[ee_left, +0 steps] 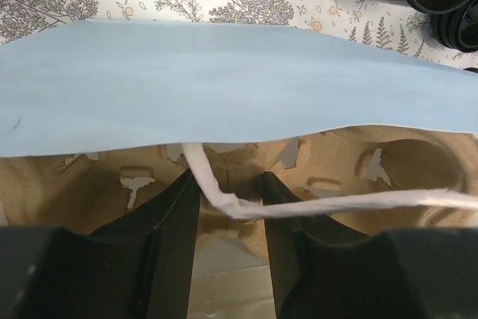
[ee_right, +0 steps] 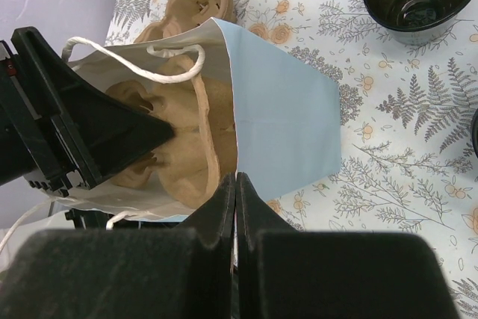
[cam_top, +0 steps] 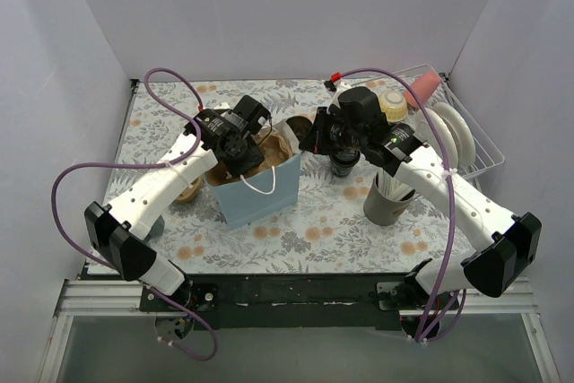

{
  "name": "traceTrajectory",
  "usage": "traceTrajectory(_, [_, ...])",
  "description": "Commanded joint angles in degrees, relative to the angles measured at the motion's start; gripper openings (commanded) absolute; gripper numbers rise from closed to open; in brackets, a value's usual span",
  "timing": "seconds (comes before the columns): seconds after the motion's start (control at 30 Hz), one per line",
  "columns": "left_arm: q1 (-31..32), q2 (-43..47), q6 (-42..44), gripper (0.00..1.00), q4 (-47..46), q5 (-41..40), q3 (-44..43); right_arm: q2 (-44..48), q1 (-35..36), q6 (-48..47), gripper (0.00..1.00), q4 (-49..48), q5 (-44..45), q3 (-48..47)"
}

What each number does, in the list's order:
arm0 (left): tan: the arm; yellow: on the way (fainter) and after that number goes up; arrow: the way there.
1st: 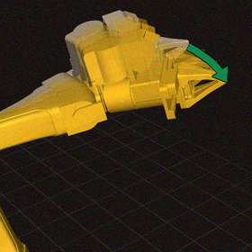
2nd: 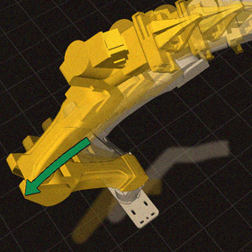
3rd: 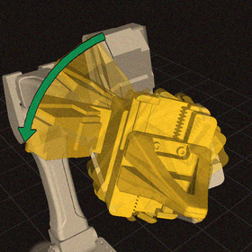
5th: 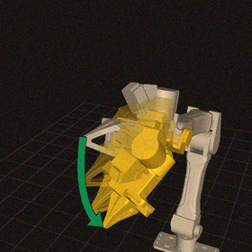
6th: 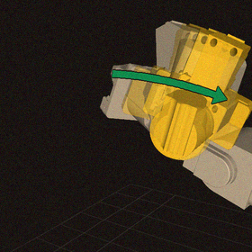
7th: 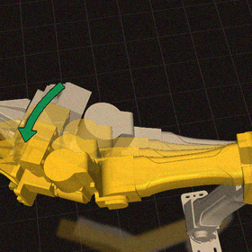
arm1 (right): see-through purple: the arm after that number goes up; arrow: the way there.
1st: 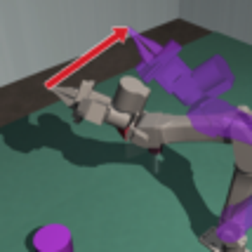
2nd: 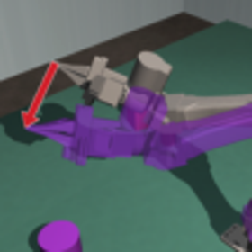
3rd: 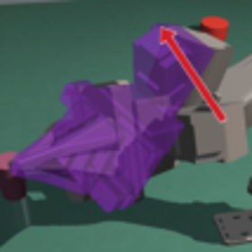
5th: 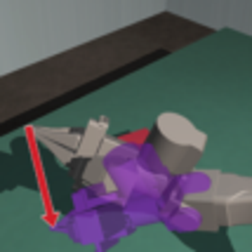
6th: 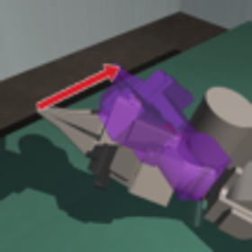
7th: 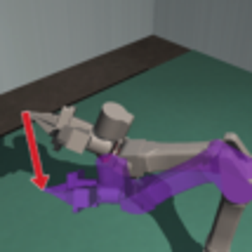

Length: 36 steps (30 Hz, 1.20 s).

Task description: Pack the takeout coffee

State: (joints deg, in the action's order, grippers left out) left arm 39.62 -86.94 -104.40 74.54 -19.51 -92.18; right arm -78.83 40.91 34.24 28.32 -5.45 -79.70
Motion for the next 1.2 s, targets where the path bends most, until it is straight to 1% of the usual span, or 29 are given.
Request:
traceTrajectory(0.0, [0.1,0.5,0.1,0.29,4.6,-1.0,1.8,0.5,0.3,-1.1,0.01,-0.6,1.5,-2.2])
traceTrajectory(0.07, [0.1,0.5,0.1,0.32,4.6,-0.6,3.1,0.4,0.3,-1.2,0.01,-0.5,1.6,-2.2])
traceTrajectory(0.13, [0.1,0.5,0.3,0.48,4.6,0.0,3.5,0.4,0.3,-1.3,0.01,-0.5,1.6,-2.2])
traceTrajectory(0.17, [0.1,0.5,0.4,0.63,4.6,0.0,2.6,0.4,0.3,-1.3,0.01,-0.5,1.5,-2.1])
traceTrajectory(0.2, [0.1,0.5,1.2,0.69,4.6,-0.1,1.8,0.4,0.3,-1.3,0.01,-0.5,1.5,-2.0])
traceTrajectory(0.23, [0.1,0.5,1.7,0.82,4.6,-0.1,0.8,0.5,0.3,-1.4,0.01,-0.5,1.5,-1.9])
traceTrajectory(0.27, [0.1,0.5,2.1,0.87,4.6,-0.3,-1.9,0.5,0.3,-1.3,0.01,-0.5,1.6,-2.0])
traceTrajectory(0.3, [0.1,0.3,2.6,0.98,4.6,-0.4,-3.1,0.5,0.3,-1.3,0.01,-0.5,1.6,-2.1])
traceTrajectory(0.47, [0.1,-1.4,4.9,0.98,4.6,1.8,-10.6,0.7,0.3,-1.3,0.01,0.0,1.8,-1.7])
traceTrajectory(0.5, [0.1,-2.0,5.6,0.98,4.6,2.4,-13.8,0.9,0.3,-1.3,0.01,0.4,1.9,-1.6])
traceTrajectory(0.6, [0.1,-3.6,7.6,0.98,4.5,4.8,-18.3,1.2,0.3,-0.9,0.01,0.8,2.2,-1.3])
traceTrajectory(0.63, [0.1,-4.0,7.9,0.98,4.6,4.9,-21.0,1.3,0.3,-0.8,0.01,1.0,2.3,-1.3])
traceTrajectory(0.73, [0.1,-3.0,8.9,0.98,3.6,5.4,-22.8,1.4,0.3,0.1,0.01,1.7,2.6,-1.2])
traceTrajectory(0.93, [0.1,0.0,10.1,0.98,0.2,7.6,-21.2,2.6,0.3,2.5,0.01,4.8,2.7,-1.4])
traceTrajectory(1.03, [0.1,0.6,10.8,0.98,-0.8,12.1,-18.0,3.3,0.3,3.0,0.01,5.5,3.3,-1.8])
traceTrajectory(1.13, [0.1,1.8,10.9,0.98,-0.6,14.2,-15.1,3.1,0.3,3.8,0.01,6.2,3.1,-4.1])
traceTrajectory(1.17, [0.1,2.1,11.0,0.98,-0.6,14.4,-14.5,2.8,0.3,4.3,0.01,6.7,1.8,-4.8])
